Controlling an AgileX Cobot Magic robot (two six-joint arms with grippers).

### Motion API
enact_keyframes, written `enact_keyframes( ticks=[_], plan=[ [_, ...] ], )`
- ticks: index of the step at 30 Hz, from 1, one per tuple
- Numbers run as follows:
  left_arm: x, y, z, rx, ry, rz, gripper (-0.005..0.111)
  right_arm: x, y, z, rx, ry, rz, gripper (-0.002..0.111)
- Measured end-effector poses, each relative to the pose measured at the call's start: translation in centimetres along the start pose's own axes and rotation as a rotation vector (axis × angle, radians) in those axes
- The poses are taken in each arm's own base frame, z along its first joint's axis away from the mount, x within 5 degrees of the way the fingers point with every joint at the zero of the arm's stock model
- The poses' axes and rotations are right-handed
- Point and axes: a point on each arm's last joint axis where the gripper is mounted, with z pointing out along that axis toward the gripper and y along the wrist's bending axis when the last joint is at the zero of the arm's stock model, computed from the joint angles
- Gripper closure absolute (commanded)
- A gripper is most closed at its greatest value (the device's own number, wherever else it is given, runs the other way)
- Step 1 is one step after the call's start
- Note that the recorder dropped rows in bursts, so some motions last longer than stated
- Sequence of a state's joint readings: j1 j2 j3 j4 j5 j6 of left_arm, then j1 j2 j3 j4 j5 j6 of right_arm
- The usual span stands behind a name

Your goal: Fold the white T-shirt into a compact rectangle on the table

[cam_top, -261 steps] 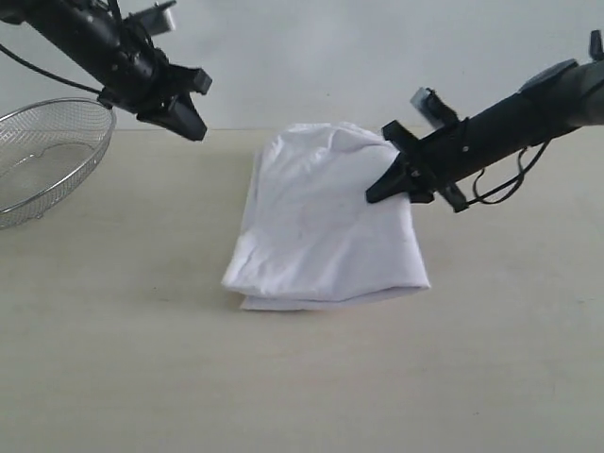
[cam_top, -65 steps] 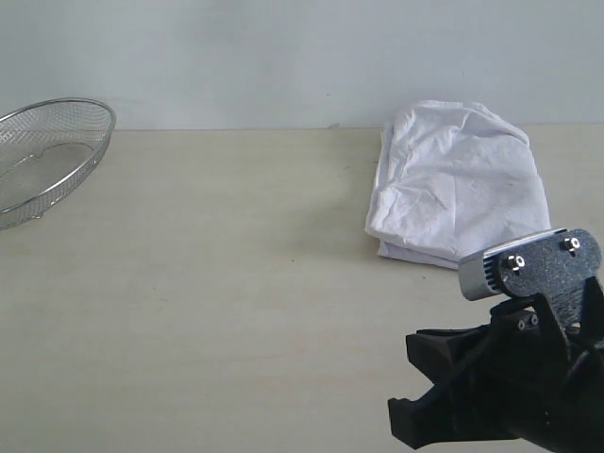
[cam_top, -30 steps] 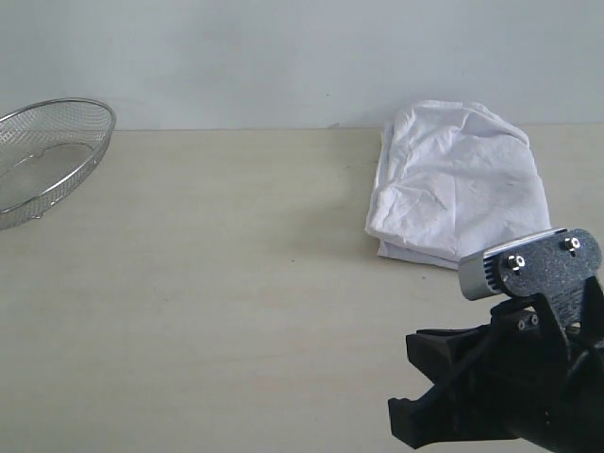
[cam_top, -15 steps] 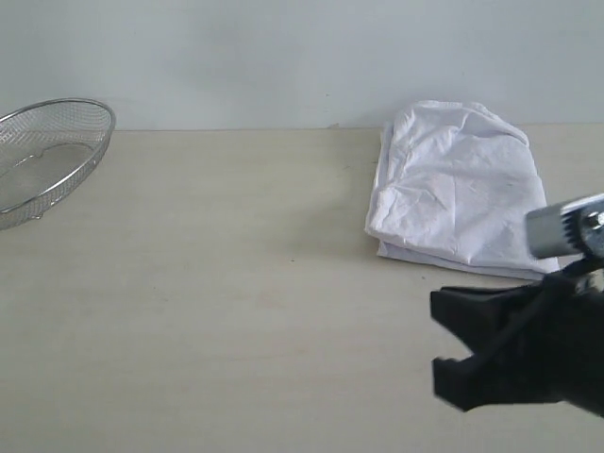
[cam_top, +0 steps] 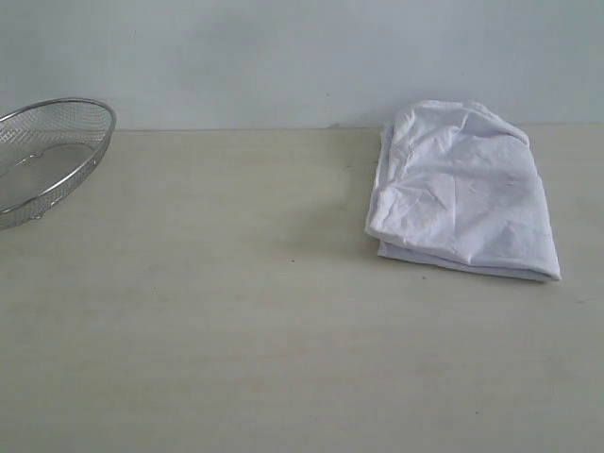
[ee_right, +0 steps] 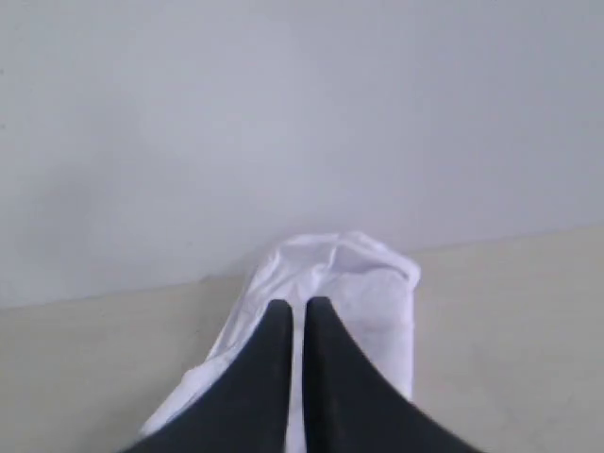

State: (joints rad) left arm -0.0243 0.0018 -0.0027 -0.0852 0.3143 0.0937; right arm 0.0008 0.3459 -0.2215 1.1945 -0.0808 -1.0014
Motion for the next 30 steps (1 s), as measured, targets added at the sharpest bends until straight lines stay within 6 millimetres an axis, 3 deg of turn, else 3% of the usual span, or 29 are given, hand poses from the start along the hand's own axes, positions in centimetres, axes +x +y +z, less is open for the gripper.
enact_keyframes(
  ticks=[3,15,24,30],
  plan=[
    [0.0,0.0,0.0,0.0,0.0,0.0,0.102,0.0,-0.4,-0.8,0.039,-0.046,-0.027,0.108],
    [0.0,0.0,0.0,0.0,0.0,0.0,0.102,5.1,-1.2,-3.0,0.019,-0.074,0.064,0.108],
    [0.0,0.0,0.0,0.0,0.0,0.0,0.102,5.3,-1.1,-3.2,0.0,-0.081,0.075,0.108],
    [0.0,0.0,0.0,0.0,0.0,0.0,0.102,5.3,-1.0,-3.2,-0.012,-0.076,0.19,0.108]
  ],
)
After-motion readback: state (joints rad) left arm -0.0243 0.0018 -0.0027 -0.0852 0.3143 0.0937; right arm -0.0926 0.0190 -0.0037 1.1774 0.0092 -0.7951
